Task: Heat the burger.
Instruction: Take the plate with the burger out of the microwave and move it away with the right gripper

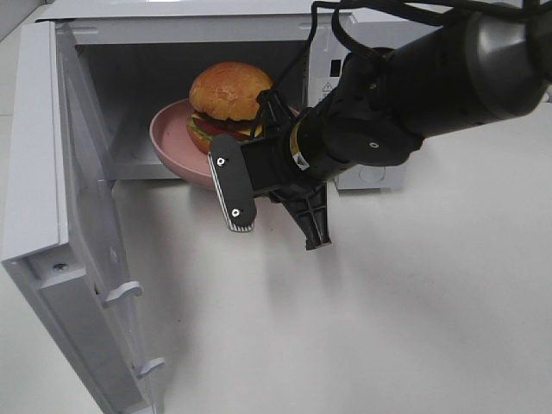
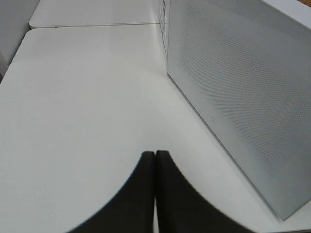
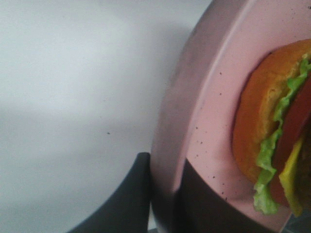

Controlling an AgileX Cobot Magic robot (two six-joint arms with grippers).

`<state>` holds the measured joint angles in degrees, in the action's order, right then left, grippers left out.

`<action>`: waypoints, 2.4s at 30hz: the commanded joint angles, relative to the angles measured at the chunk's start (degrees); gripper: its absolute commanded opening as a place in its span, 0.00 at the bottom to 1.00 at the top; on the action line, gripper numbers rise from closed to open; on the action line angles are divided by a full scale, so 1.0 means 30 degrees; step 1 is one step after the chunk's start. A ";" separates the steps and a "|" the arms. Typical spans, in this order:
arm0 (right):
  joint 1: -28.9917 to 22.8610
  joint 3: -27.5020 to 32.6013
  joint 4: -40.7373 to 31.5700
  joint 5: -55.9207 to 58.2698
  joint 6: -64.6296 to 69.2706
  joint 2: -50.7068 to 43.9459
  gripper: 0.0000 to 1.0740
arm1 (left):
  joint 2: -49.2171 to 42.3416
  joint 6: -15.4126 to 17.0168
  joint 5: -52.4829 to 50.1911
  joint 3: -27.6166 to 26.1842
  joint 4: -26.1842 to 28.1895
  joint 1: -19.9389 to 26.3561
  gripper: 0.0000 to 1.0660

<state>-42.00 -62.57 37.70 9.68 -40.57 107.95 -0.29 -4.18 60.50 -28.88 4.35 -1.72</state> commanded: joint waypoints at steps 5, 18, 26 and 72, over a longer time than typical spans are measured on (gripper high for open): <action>0.0229 0.2483 0.0210 -0.0974 -0.0363 -0.2349 0.00 | -0.0382 0.0095 -0.0306 0.0076 -0.0038 0.0019 0.00; 0.0229 0.6188 0.0229 -0.0592 -0.0344 -0.5863 0.00 | -0.0382 0.0115 -0.0306 0.0076 -0.0057 0.0019 0.00; 0.0229 0.8824 0.0229 0.0917 -0.0229 -0.8747 0.00 | -0.0382 0.0115 -0.0306 0.0076 -0.0057 0.0019 0.00; 0.4011 0.9339 0.3285 0.8251 1.9920 -0.6035 0.00 | -0.0382 0.0115 -0.0306 0.0076 -0.0057 0.0019 0.00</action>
<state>-30.42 -33.75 44.18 34.61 18.79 90.01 -0.29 -4.18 60.50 -28.88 4.35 -1.72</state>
